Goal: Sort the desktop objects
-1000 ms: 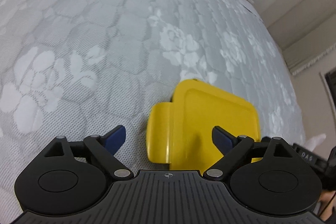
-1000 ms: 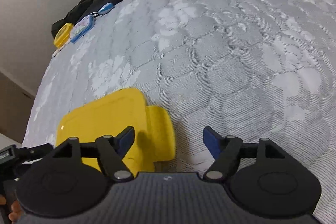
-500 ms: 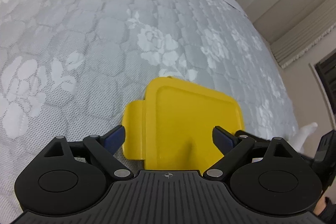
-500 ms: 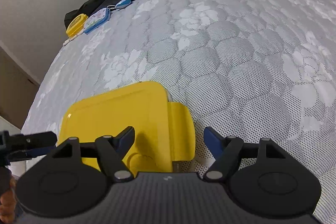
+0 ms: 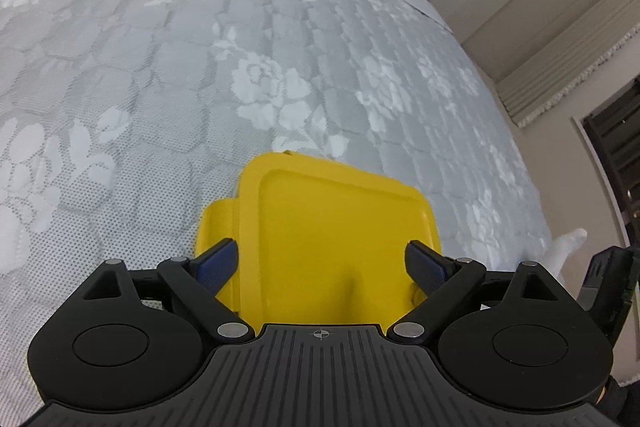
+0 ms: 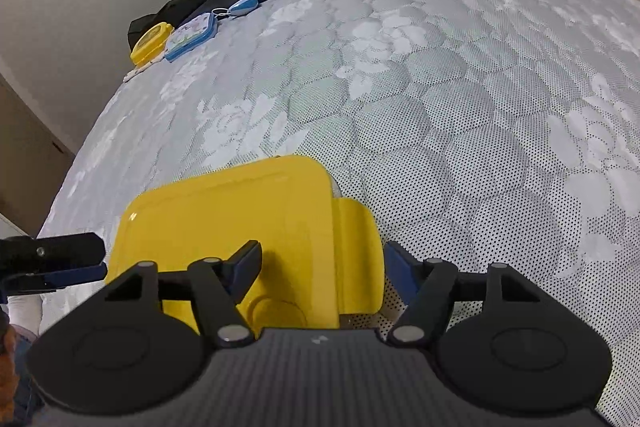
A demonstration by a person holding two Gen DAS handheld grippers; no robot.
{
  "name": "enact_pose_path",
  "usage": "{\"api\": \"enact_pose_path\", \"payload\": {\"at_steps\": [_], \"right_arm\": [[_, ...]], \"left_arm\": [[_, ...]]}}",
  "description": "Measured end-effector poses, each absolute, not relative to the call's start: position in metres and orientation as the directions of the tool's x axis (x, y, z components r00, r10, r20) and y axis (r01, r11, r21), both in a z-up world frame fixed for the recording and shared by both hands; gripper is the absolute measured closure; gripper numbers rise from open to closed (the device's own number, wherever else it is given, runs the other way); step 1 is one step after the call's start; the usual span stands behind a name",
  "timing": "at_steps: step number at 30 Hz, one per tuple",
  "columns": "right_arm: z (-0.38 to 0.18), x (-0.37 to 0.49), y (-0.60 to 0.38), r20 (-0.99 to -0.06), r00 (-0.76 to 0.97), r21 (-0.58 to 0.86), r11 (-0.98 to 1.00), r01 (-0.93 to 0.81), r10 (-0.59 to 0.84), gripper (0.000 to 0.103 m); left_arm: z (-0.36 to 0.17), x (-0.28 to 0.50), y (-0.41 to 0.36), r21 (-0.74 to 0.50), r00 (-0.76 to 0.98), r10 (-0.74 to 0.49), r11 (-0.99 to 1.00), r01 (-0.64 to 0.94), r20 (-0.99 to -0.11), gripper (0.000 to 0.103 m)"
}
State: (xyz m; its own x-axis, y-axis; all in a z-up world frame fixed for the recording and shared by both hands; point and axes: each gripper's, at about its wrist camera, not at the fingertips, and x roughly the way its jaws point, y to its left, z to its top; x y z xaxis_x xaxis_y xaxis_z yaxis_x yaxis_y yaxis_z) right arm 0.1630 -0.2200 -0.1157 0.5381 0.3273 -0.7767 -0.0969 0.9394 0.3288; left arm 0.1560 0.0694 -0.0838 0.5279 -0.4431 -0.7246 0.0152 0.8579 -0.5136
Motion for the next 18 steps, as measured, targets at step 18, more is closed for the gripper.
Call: {"api": "enact_pose_path", "payload": {"at_steps": [18], "right_arm": [[-0.1166,0.1626,-0.2208,-0.779,0.533,0.337,0.937,-0.089,0.331,0.032]], "left_arm": [[-0.082,0.1534,0.0704,-0.531,0.525,-0.463,0.847,0.025,-0.714,0.009]]}}
